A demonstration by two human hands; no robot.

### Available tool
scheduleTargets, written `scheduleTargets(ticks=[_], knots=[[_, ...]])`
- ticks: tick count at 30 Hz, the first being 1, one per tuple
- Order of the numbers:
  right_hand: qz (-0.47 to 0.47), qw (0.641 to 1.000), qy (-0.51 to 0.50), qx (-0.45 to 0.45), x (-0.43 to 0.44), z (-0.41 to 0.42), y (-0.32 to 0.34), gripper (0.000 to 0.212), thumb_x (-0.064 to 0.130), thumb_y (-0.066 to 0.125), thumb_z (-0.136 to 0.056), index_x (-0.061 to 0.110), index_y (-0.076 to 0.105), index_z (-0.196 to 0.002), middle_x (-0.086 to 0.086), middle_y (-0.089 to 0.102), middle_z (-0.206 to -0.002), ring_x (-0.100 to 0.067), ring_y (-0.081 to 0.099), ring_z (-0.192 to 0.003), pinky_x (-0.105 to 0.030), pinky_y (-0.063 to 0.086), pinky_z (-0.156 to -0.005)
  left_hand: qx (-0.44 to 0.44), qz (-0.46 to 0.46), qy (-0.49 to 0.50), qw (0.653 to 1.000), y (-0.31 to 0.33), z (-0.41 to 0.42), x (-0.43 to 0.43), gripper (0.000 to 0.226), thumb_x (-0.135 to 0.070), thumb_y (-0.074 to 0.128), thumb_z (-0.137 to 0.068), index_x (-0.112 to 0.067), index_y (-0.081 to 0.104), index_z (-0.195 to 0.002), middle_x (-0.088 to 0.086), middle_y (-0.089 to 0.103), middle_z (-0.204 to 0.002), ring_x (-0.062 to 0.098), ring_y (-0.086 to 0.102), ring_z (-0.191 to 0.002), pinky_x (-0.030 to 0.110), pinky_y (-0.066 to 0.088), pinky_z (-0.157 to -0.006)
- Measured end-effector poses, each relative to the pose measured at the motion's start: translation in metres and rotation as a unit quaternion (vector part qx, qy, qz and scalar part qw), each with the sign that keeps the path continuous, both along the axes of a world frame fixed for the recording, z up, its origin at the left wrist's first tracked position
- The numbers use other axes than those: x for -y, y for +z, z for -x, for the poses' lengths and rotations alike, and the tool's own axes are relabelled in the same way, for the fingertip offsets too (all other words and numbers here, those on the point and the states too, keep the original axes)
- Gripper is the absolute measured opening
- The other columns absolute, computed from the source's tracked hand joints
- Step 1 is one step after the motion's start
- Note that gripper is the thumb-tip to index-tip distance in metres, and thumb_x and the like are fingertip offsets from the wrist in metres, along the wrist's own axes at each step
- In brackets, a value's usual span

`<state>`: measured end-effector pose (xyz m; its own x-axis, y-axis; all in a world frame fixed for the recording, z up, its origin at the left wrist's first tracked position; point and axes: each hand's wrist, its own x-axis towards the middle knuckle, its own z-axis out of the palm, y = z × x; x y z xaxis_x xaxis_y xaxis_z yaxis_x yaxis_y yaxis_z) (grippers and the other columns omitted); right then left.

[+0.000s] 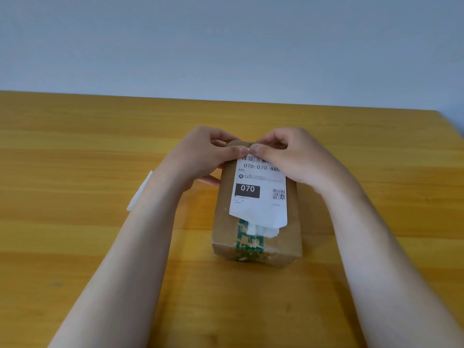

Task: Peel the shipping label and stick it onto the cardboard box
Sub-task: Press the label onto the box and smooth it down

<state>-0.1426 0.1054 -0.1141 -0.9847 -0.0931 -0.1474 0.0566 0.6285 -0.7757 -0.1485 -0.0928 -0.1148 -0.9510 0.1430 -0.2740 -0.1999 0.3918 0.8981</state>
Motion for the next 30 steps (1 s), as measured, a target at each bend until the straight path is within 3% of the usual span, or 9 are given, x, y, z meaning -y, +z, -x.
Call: scheduleTargets(ticks=[3,6,9,12,18,22,24,27,30], knots=[[0.030,1.000,-0.003,-0.007,0.002,-0.002,0.005,0.051,0.051,0.071,-0.095,0.037,0.058,-0.142,0.012,0.059,-0.142,-0.006,0.057,-0.127,-0.028,0.045,-0.087,-0.013,0.007,0.049,0.999,0.000,0.002,0.004,0.021,-0.031,0.076,-0.094,-0.022,0.074,-0.113,0.004,0.073,-0.112,0.015,0.073,-0.100,0.036,0.066,-0.059],[0.030,0.999,-0.013,0.012,-0.002,-0.004,0.011,0.072,0.056,0.072,-0.091,0.040,0.043,-0.155,0.010,0.049,-0.153,-0.012,0.054,-0.130,-0.035,0.048,-0.095,-0.035,0.047,0.092,0.994,-0.001,0.005,0.009,0.017,-0.034,0.073,-0.095,-0.023,0.074,-0.108,0.002,0.072,-0.109,0.017,0.071,-0.102,0.048,0.067,-0.071],[0.004,0.998,0.006,0.065,-0.006,-0.006,0.016,0.083,0.059,0.074,-0.088,0.039,0.037,-0.159,0.011,0.056,-0.141,-0.013,0.062,-0.115,-0.038,0.056,-0.088,-0.063,0.106,0.109,0.986,0.002,0.007,0.016,0.008,-0.035,0.069,-0.097,-0.028,0.072,-0.100,-0.006,0.072,-0.103,0.015,0.069,-0.099,0.047,0.065,-0.079],[0.004,0.996,0.038,0.083,-0.005,-0.009,0.018,0.068,0.059,0.078,-0.085,0.046,0.051,-0.146,0.020,0.067,-0.115,-0.010,0.069,-0.105,-0.041,0.061,-0.086,-0.070,0.141,0.082,0.984,0.009,0.005,0.018,0.012,-0.040,0.065,-0.099,-0.030,0.070,-0.102,-0.008,0.071,-0.107,0.011,0.064,-0.092,0.038,0.057,-0.078],[0.006,0.991,0.088,0.102,-0.002,-0.011,0.016,0.077,0.055,0.090,-0.070,0.051,0.056,-0.139,0.019,0.072,-0.116,-0.006,0.076,-0.095,-0.043,0.063,-0.086,0.007,0.143,-0.073,0.987,0.014,-0.003,0.016,0.084,-0.073,0.083,-0.054,-0.035,0.063,-0.126,-0.009,0.075,-0.109,0.013,0.072,-0.102,0.045,0.058,-0.094],[0.019,0.990,0.096,0.105,0.001,-0.013,0.016,0.080,0.049,0.094,-0.067,0.051,0.059,-0.139,0.021,0.070,-0.118,-0.003,0.074,-0.101,-0.044,0.061,-0.094,0.012,0.138,-0.096,0.986,0.014,-0.002,0.019,0.054,-0.048,0.092,-0.071,-0.036,0.069,-0.119,-0.006,0.078,-0.101,0.019,0.075,-0.097,0.053,0.060,-0.092],[0.030,0.990,0.094,0.103,0.001,-0.012,0.014,0.079,0.047,0.094,-0.067,0.050,0.060,-0.138,0.020,0.071,-0.116,-0.003,0.075,-0.096,-0.044,0.062,-0.093,0.014,0.132,-0.091,0.987,0.014,-0.003,0.018,0.059,-0.052,0.092,-0.064,-0.037,0.070,-0.117,-0.005,0.079,-0.099,0.021,0.076,-0.095,0.056,0.061,-0.088],[0.043,0.991,0.080,0.102,-0.001,-0.010,0.011,0.078,0.047,0.093,-0.069,0.047,0.060,-0.139,0.018,0.074,-0.112,-0.003,0.077,-0.086,-0.040,0.064,-0.082,0.011,0.125,-0.072,0.989,0.011,-0.004,0.016,0.064,-0.057,0.087,-0.059,-0.036,0.071,-0.118,-0.003,0.079,-0.101,0.023,0.077,-0.092,0.057,0.063,-0.083],[0.045,0.993,0.066,0.088,-0.002,-0.007,0.007,0.077,0.052,0.090,-0.072,0.043,0.059,-0.142,0.014,0.075,-0.112,-0.005,0.078,-0.085,-0.036,0.062,-0.069,-0.008,0.114,-0.051,0.992,0.009,-0.003,0.014,0.045,-0.049,0.088,-0.073,-0.035,0.075,-0.113,-0.002,0.080,-0.097,0.024,0.078,-0.089,0.059,0.063,-0.079]])
